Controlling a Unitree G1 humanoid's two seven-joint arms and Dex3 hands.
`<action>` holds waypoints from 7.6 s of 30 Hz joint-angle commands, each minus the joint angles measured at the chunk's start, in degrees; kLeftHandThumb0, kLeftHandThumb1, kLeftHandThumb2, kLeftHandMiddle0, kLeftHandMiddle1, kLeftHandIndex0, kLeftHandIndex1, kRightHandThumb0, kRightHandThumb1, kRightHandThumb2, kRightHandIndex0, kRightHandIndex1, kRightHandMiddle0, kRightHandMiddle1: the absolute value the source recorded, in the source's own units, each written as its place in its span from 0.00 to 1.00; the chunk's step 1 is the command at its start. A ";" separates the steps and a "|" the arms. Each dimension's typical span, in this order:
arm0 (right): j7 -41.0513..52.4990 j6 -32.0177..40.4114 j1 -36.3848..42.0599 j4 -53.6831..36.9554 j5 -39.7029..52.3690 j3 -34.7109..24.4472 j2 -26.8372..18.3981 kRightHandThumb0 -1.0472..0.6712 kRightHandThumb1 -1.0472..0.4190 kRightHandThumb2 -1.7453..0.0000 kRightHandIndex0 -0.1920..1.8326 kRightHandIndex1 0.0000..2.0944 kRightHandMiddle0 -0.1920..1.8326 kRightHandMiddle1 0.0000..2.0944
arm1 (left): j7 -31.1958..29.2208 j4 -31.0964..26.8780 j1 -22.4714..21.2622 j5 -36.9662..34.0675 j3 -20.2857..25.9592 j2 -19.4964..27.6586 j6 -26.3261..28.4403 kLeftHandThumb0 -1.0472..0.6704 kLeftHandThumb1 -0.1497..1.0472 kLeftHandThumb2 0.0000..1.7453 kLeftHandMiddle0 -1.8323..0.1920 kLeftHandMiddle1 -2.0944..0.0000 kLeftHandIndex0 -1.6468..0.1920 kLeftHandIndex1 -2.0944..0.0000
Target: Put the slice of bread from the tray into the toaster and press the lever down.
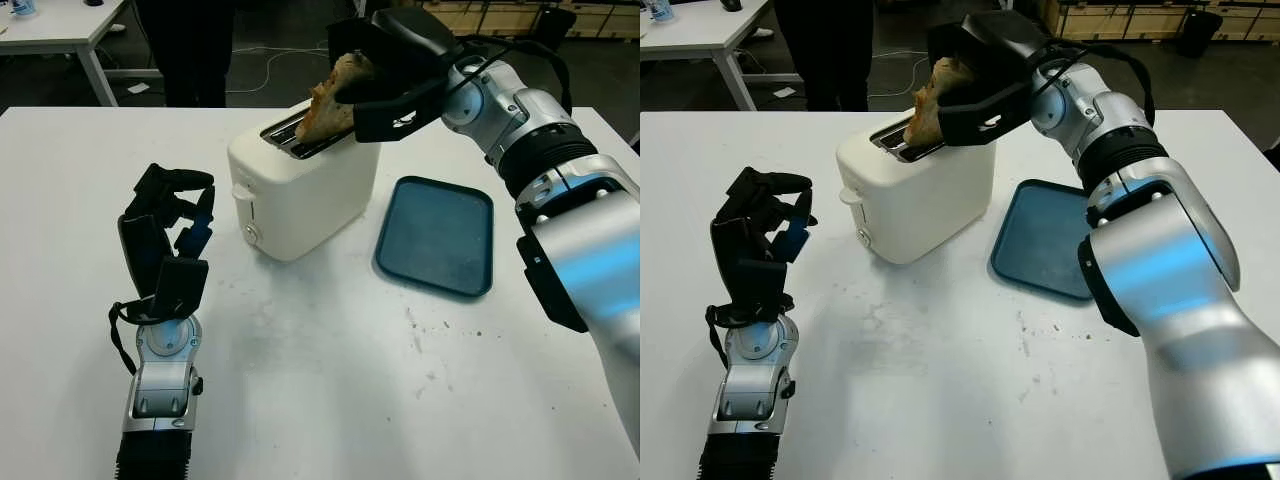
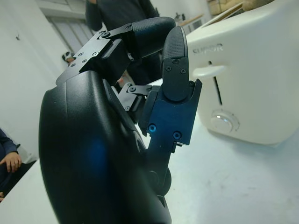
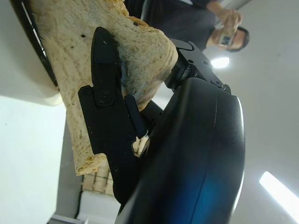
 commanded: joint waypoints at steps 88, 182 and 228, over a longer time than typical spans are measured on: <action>0.76 -5.95 65.68 -59.68 37.22 -24.77 6.73 0.37 0.09 0.79 0.55 0.42 0.62 0.06 | -1.38 0.80 -0.73 -0.25 -0.10 0.12 -0.47 0.35 0.89 0.13 0.57 0.22 0.56 0.43; 3.43 22.65 74.80 -73.28 37.64 -30.73 15.18 0.30 0.09 0.78 0.52 0.83 0.39 0.81 | -57.38 7.26 -30.93 12.46 -14.98 42.21 11.34 0.52 0.89 0.25 0.58 0.62 0.49 0.99; 4.74 23.01 75.99 -74.93 39.12 -30.81 15.40 0.31 0.09 0.78 0.54 0.83 0.38 0.83 | -58.89 12.64 -34.14 15.89 -18.75 41.88 10.04 0.50 0.89 0.26 0.63 0.72 0.49 1.00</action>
